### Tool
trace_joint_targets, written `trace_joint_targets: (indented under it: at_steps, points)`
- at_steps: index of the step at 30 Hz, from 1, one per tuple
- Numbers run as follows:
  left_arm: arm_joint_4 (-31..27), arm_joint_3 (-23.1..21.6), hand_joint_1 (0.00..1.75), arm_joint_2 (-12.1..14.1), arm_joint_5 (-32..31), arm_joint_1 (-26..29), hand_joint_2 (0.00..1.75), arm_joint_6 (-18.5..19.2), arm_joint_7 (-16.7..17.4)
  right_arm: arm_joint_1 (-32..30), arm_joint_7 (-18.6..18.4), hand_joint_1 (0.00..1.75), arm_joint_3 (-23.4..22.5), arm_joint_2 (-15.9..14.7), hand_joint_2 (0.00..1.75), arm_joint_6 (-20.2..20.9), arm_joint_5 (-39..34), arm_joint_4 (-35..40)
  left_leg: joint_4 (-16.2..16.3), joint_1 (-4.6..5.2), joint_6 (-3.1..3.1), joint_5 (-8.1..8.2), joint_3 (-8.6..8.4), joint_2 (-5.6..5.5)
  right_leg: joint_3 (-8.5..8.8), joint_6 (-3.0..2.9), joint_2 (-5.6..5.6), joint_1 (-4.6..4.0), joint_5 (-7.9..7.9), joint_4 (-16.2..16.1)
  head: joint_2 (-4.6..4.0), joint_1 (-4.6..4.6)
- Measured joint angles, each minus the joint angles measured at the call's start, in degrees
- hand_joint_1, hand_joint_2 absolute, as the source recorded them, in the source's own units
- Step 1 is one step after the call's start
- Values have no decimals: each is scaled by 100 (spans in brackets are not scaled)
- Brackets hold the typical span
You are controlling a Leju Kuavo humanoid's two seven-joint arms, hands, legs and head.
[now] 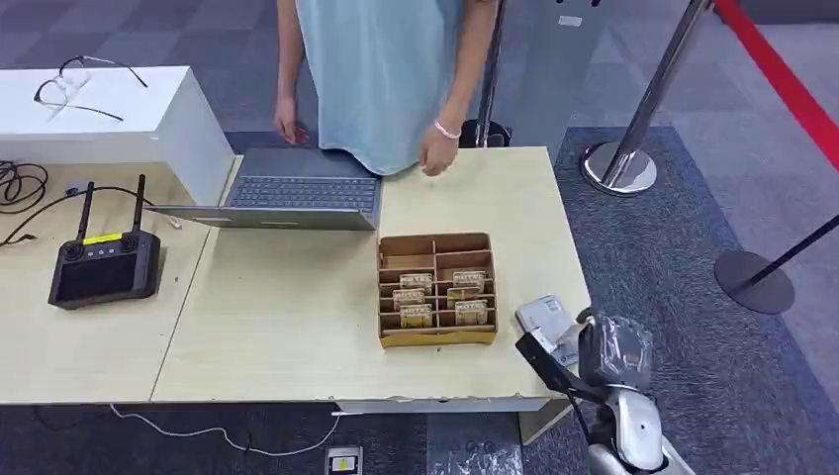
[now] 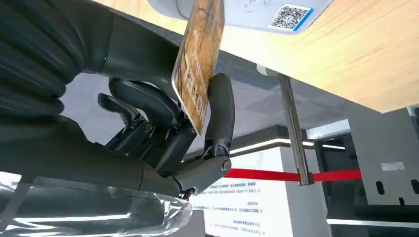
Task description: Pass the card to the sensor for recognition and then transmit it.
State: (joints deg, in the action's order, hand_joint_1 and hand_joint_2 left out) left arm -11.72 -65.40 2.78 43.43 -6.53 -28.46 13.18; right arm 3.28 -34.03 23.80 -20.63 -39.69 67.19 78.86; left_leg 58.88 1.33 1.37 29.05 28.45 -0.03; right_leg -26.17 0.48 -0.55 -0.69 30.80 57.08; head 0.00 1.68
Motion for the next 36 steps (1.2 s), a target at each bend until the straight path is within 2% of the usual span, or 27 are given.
trace_joint_targets:
  at_steps: [36]
  points:
    - [0, 0, 0, -2, 0, 0, 175, 0, -57, -3, 76, 175, 7, 164, 175, -59, -33, -328, 0, 0, -1, -1, -12, 3, 10, -2, 1, 0, -2, 0, 0, 0]
